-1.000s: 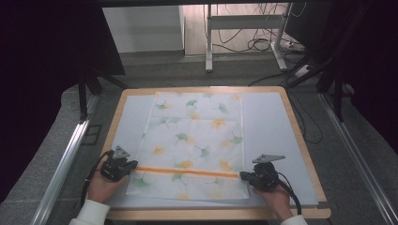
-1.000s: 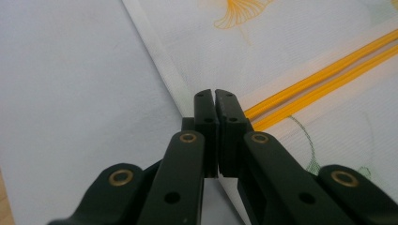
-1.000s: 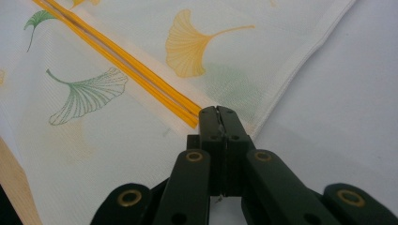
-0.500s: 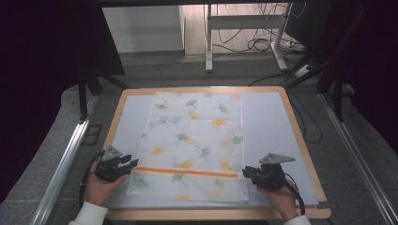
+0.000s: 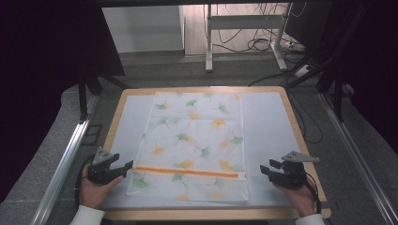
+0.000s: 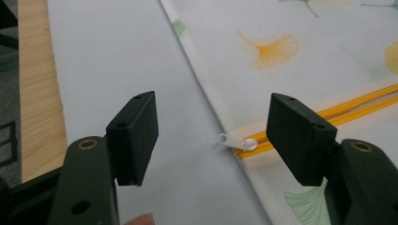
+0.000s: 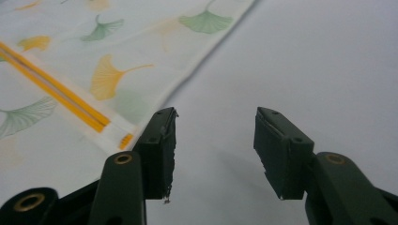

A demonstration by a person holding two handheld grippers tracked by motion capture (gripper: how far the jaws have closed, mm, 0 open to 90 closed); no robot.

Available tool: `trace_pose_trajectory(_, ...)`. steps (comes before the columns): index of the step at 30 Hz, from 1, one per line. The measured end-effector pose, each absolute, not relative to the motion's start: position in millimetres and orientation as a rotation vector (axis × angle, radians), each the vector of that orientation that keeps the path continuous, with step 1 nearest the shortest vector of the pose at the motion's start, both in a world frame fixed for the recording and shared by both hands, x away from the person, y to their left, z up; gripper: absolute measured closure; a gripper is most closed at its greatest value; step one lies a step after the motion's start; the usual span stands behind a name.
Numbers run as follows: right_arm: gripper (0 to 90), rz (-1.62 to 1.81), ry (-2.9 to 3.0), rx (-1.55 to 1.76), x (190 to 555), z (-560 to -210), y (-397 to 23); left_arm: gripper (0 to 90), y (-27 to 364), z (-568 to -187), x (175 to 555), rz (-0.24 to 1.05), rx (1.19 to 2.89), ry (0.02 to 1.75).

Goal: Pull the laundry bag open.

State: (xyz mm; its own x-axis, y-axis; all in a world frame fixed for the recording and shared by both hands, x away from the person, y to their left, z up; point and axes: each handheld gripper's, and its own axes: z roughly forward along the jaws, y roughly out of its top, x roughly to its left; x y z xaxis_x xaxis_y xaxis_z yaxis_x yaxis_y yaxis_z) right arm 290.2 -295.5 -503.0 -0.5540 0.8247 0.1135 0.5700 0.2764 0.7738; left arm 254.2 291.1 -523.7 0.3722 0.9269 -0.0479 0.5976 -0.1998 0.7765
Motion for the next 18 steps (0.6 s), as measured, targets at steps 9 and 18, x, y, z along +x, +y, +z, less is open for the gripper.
trace_pose_trajectory(9, 45.0, 1.106, 2.236, 1.299, 293.2, -507.1, -294.9, 31.7, 288.3, -527.3, 256.6, 0.579, 1.937, 1.310)
trace_pose_trajectory(18, 43.3, 1.111, 2.237, 1.297, 292.8, -507.3, -294.3, 29.6, 286.6, -529.0, 258.2, 0.587, 1.951, 1.308)
